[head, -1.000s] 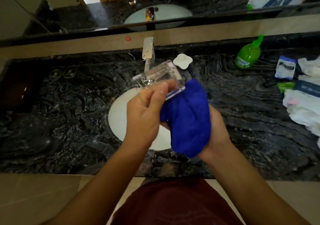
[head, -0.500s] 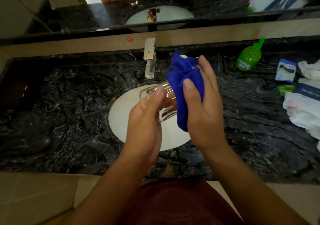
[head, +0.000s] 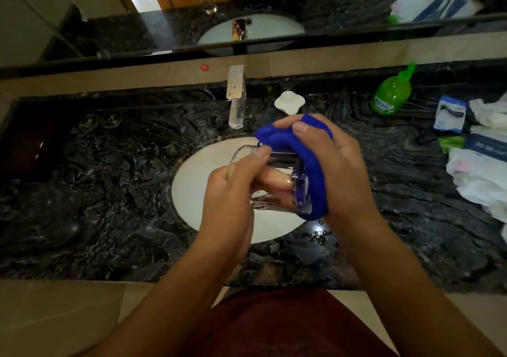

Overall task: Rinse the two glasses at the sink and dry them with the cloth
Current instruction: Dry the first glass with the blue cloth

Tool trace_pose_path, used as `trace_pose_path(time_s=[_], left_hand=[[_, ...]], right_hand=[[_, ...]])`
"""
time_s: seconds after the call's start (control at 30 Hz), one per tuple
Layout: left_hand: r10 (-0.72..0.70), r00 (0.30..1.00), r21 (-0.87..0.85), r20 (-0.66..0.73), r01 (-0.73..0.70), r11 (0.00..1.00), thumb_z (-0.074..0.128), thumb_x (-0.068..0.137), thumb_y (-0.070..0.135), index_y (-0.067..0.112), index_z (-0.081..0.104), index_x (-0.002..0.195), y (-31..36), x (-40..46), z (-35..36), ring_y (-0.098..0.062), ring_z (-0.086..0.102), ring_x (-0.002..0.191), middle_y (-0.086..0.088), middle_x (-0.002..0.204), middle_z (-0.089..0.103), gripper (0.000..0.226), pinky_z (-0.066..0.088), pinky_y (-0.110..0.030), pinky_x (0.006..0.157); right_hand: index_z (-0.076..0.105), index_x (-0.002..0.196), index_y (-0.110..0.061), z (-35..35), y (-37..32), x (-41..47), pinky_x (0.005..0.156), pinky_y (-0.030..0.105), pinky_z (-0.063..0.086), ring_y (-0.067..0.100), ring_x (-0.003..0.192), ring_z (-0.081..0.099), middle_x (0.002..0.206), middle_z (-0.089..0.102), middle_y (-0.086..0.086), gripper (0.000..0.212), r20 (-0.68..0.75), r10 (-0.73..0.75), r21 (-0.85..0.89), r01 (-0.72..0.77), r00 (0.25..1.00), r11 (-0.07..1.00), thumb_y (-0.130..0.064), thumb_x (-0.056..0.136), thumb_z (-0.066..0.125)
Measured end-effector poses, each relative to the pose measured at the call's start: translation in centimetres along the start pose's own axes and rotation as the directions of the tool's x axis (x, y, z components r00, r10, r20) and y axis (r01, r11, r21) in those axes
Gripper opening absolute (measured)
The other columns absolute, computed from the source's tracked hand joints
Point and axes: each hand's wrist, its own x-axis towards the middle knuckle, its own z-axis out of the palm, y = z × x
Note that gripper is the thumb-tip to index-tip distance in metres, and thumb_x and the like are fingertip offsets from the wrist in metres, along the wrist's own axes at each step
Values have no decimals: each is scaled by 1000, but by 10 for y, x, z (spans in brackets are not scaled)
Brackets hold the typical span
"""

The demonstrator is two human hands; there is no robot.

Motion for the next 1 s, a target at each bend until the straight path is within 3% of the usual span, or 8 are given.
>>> trace_pose_path(time_s=[0.27, 0.33, 0.43, 0.5, 0.57, 0.67, 0.83, 1.0], left_hand=[[-60, 998, -130, 0, 59, 990, 56, 87, 32, 19, 80, 71, 1, 4, -1, -11, 69, 63, 1, 62, 71, 31, 57, -30, 68], [-48, 999, -119, -17, 46, 992, 56, 89, 32, 20, 81, 73, 5, 7, 1, -12, 70, 66, -1, 67, 73, 32, 57, -31, 70], [-45, 998, -118, -47, 39, 992, 56, 95, 33, 18, 80, 79, 12, 11, 3, -19, 72, 77, -9, 82, 75, 33, 56, -37, 78], [-9, 998, -63, -58, 6, 998, 55, 96, 36, 18, 80, 76, 16, 11, 6, -20, 72, 77, -10, 80, 75, 36, 56, -37, 77], [40, 997, 5, -60, -40, 999, 55, 93, 39, 17, 78, 67, 18, 9, 11, -18, 71, 69, -7, 71, 74, 41, 56, -33, 73], [94, 995, 81, -33, -92, 993, 53, 93, 41, 16, 78, 71, 17, 3, 19, -17, 72, 71, -6, 72, 75, 42, 56, -27, 69], [97, 995, -17, 36, -96, 995, 58, 94, 34, 20, 74, 57, 21, 0, 15, -13, 67, 58, -1, 58, 69, 43, 54, -27, 63], [35, 995, -133, 93, -22, 991, 59, 84, 28, 18, 77, 60, 24, 0, 15, -10, 67, 57, -1, 60, 69, 31, 55, -23, 58]], right_hand=[[78, 89, -7, -3, 2, 16, 84, 45, 61, 31, 87, 73, 92, 76, 16, 16, -24, 380, 323, -353, 925, 878, -14, 94, 64], [77, 92, -12, -3, 0, 12, 74, 39, 62, 27, 82, 73, 89, 76, 13, 17, -76, 324, 268, -293, 943, 918, -16, 96, 61], [75, 100, -25, -1, -9, -2, 74, 48, 59, 38, 88, 70, 102, 75, 13, 20, -167, 44, 112, -26, 985, 993, -18, 99, 56], [73, 106, -26, 1, -15, -9, 73, 45, 58, 30, 90, 71, 107, 74, 7, 22, -189, -136, -13, 136, 972, 991, -15, 99, 55], [69, 115, -22, 2, -20, -12, 83, 29, 56, 12, 102, 70, 120, 71, -1, 23, -173, -301, -142, 279, 938, 950, -10, 101, 55], [67, 119, -18, 3, -26, -14, 102, 35, 50, 18, 125, 62, 133, 64, -2, 24, -2, -487, -337, 458, 874, 823, -15, 98, 57], [72, 106, -17, -4, -36, -5, 84, 23, 53, 15, 102, 70, 108, 74, -5, 20, 21, -331, -163, 330, 943, 930, -23, 93, 58], [74, 94, -15, -7, -34, 3, 74, 33, 56, 25, 85, 71, 94, 74, 9, 21, -32, -118, 49, 120, 992, 992, -19, 96, 53]])
